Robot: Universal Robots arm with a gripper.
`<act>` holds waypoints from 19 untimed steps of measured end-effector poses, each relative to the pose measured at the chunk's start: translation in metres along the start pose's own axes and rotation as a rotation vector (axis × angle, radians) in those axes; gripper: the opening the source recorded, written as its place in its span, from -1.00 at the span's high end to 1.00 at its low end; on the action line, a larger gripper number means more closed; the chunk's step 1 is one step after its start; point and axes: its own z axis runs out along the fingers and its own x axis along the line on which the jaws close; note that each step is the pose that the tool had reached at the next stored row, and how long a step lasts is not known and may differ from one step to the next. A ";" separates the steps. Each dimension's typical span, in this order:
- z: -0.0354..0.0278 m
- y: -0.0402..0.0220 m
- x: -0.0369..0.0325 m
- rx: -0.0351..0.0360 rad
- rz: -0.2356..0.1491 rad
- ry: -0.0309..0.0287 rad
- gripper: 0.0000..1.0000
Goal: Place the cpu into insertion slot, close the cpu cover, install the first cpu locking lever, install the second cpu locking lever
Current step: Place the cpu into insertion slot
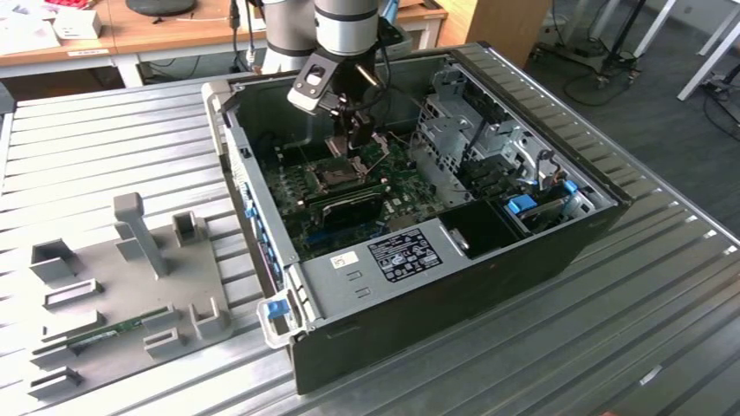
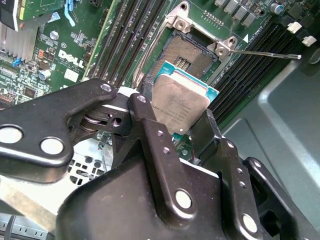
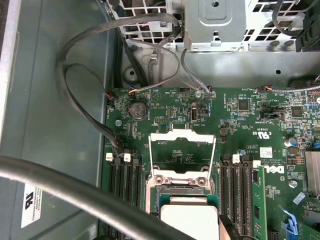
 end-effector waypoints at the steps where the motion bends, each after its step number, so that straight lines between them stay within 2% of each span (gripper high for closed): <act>1: 0.0000 0.0000 0.0000 0.0000 0.000 0.0000 -0.08; 19: 0.0021 -0.0003 0.0000 -0.0001 0.000 0.0000 -0.08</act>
